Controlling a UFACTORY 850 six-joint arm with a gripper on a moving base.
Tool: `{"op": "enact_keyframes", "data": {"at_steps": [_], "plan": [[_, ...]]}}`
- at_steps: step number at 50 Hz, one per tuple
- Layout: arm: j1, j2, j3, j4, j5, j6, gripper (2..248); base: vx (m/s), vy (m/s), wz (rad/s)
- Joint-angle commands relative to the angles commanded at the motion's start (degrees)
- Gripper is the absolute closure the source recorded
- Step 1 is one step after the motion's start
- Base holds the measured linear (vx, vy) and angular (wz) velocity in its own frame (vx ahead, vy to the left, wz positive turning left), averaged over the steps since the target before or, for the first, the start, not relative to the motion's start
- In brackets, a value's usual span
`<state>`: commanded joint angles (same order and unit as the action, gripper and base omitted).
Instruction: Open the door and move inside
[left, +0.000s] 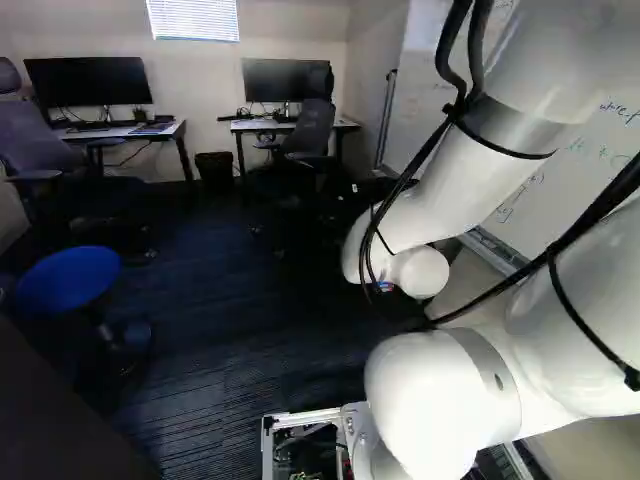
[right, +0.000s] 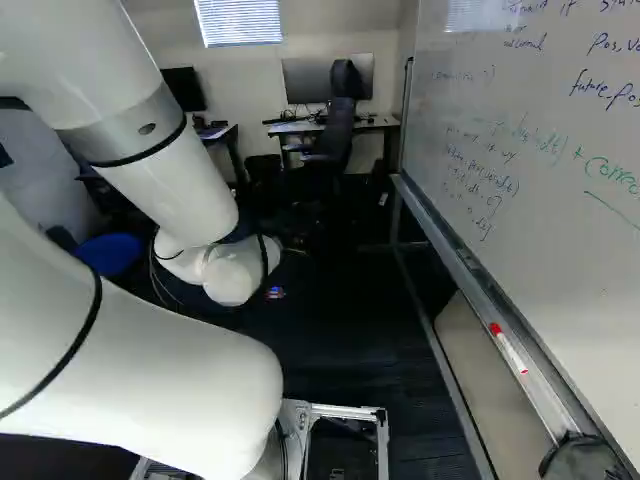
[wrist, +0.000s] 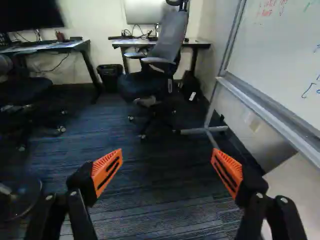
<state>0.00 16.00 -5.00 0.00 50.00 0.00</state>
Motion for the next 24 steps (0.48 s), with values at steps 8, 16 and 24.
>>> {"op": "enact_keyframes", "data": {"at_steps": [8, 16, 24], "plan": [[0.0, 0.0, 0.0, 0.0, 0.0, 0.0, 3, 0.0, 0.0, 0.0], [0.0, 0.0, 0.0, 0.0, 0.0, 0.0, 3, 0.0, 0.0, 0.0], [0.0, 0.0, 0.0, 0.0, 0.0, 0.0, 3, 0.0, 0.0, 0.0]]}}
